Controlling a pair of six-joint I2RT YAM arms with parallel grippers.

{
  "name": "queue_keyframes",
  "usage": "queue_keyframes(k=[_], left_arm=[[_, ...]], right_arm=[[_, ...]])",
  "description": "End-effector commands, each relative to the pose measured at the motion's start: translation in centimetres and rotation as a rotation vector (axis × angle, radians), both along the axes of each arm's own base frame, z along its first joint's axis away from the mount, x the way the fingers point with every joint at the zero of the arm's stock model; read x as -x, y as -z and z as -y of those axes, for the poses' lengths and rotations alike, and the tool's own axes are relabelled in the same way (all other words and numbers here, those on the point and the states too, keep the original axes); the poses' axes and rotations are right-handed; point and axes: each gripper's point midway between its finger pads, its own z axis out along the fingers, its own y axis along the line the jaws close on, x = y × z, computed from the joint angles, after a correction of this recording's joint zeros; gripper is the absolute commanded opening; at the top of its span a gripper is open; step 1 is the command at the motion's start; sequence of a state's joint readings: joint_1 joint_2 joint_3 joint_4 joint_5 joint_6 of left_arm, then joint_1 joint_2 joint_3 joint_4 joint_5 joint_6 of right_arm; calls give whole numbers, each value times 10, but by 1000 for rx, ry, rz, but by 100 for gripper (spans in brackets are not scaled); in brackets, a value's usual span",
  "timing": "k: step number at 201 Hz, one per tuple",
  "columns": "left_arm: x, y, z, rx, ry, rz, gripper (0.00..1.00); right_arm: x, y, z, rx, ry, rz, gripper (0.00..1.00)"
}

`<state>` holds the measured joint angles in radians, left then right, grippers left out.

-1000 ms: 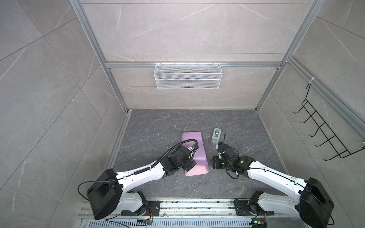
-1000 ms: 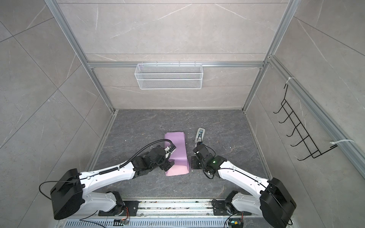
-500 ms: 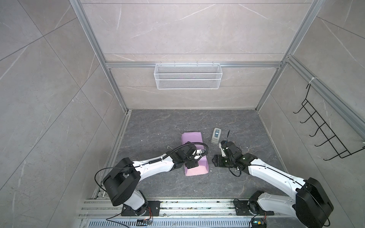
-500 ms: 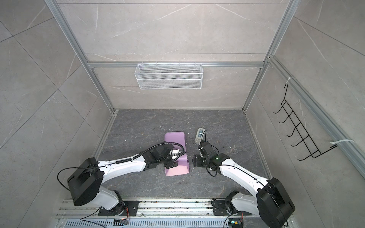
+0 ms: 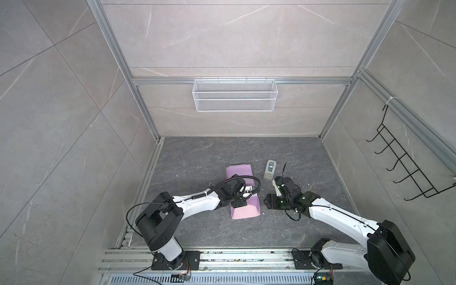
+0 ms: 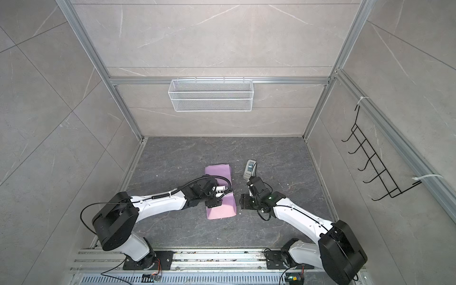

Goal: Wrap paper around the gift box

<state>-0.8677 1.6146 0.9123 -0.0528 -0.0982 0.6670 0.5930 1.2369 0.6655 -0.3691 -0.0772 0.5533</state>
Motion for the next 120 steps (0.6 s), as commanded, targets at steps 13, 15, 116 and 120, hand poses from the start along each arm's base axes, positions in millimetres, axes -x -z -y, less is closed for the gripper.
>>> queue_keyframes(k=[13,15,116,120], left_arm=[[-7,3,1,-9,15,33,82],[-7,4,1,-10,15,34,82],[-6,21,-7,-58,15,34,82],[-6,21,-7,-58,16,36,82]], right_arm=[[-1,3,-4,-19,-1,-14,66],[-1,3,-5,-22,-2,-13,66],[-15,25,-16,-80,42,1,50],[-16,27,-17,-80,43,0,48]])
